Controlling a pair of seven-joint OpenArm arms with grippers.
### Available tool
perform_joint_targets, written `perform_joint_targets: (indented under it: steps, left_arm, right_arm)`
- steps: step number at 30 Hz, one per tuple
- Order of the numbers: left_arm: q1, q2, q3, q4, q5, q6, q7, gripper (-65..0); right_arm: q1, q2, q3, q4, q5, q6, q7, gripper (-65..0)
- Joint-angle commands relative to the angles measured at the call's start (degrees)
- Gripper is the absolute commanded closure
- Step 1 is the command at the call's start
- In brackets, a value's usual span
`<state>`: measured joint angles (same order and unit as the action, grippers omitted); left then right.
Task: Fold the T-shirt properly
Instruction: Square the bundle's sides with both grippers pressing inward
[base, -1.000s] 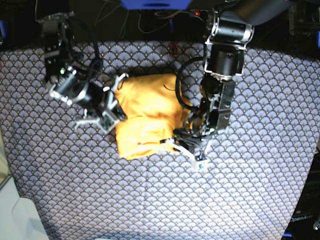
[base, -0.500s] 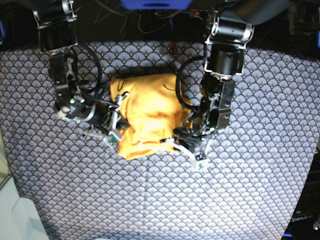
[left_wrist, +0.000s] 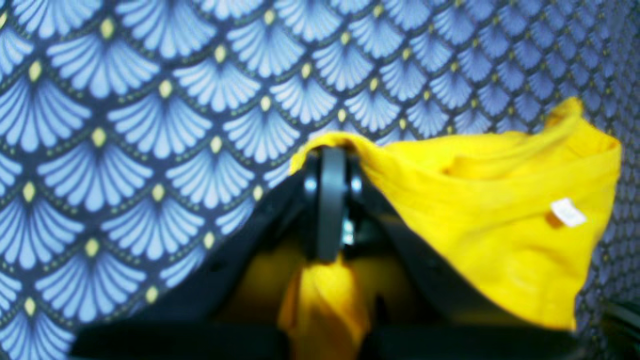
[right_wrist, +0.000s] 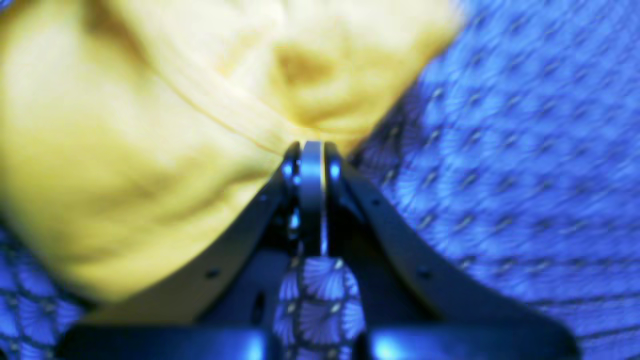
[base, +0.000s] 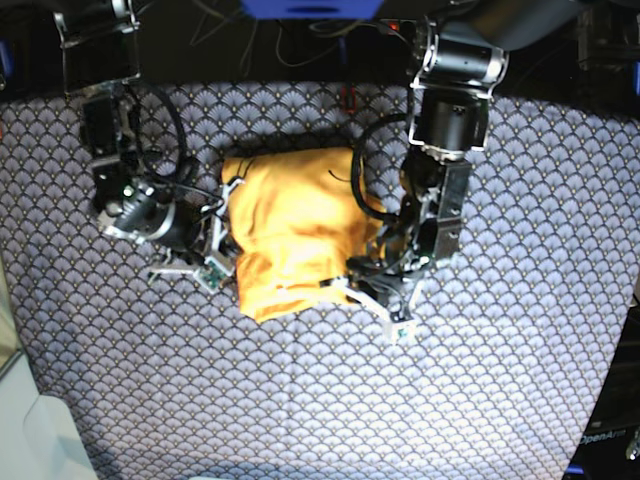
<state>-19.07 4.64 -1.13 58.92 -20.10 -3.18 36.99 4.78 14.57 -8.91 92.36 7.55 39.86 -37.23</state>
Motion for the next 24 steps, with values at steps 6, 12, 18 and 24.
perform_joint_targets:
  steps: [6,12,18,24]
  left_arm:
    - [-1.28,0.23,0.03,6.18,-0.69,-0.29,-0.99,0.0]
    - [-0.84,0.23,0.03,6.89,-0.69,-0.29,-0.99,0.0]
    - [-0.84,0.23,0.03,6.62,-0.34,-0.29,-0.99,0.0]
    - [-0.84,0.23,0.03,6.62,-0.43,-0.29,-0.99,0.0]
  right_arm:
    - [-4.82,-1.51,0.95,15.12,1.11,0.14,-4.31,0.0]
    - [-11.68,-6.52,0.34,17.05,1.11,0.14,-3.69,0.0]
    - [-13.52,-7.93,-2.83,13.45,1.11,0.14,-0.61,0.0]
    - [-13.17,-9.69,-6.17,8.87,1.11,0.14,-0.44,0.0]
